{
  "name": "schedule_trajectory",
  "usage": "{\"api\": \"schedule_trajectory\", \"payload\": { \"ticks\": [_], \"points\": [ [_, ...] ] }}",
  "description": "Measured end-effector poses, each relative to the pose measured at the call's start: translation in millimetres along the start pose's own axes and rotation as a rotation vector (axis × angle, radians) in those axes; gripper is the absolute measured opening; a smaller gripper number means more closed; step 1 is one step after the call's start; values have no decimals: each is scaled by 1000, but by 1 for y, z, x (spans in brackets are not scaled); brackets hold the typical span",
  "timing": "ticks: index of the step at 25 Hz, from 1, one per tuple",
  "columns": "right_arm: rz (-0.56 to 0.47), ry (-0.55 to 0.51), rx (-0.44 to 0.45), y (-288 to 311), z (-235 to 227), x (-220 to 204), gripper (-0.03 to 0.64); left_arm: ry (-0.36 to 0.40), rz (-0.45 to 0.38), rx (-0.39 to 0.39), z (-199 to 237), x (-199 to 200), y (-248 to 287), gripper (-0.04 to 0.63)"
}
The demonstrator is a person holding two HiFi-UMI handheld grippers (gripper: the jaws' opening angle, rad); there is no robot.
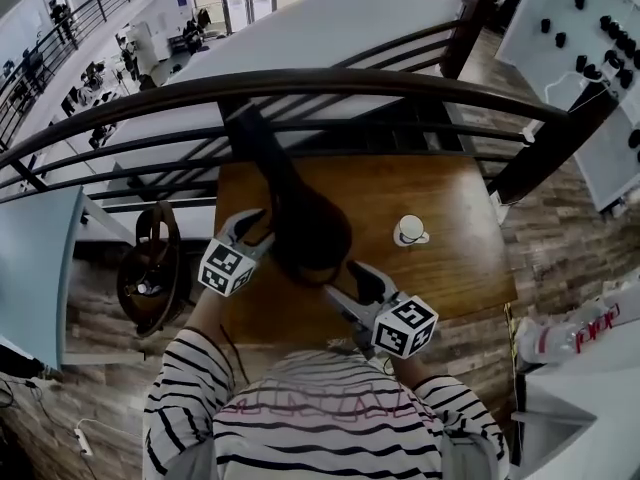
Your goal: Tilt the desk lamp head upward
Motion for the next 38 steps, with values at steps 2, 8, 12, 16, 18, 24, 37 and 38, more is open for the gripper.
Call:
{"api": "schedule_trajectory", "payload": {
  "ticks": [2,8,12,16,18,24,37,38],
  "points": [
    [1,-1,6,3,-2,2,295,2,8,-13,1,-1,10,184],
    [3,3,18,18,-4,5,295,-12,15,-41,6,-7,26,184],
    [5,20,27,22,-7,5,295,-33,12,-42,9,-8,31,178],
    [-6,20,35,25,-7,10,296,-41,-10,-60,9,-4,35,143],
    [-7,20,34,25,-6,10,295,-50,-14,-59,10,-4,36,120],
    [3,38,33,20,-5,10,314,-63,-16,-48,9,-4,38,84],
    [-32,2,14,1,6,17,313,-103,-25,-35,8,-6,36,77],
    [-36,-1,13,-1,7,17,312,-105,-26,-33,7,-7,36,77]
  ]
}}
Point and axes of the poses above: the fingertips, and each gripper's own axes: y forward along the fingers, z to its left, x out of its top, the point moved 9 cm from there along -y, backward along the fingers, and after that the axes turned 9 degrees about y, right-handed, at the moved point
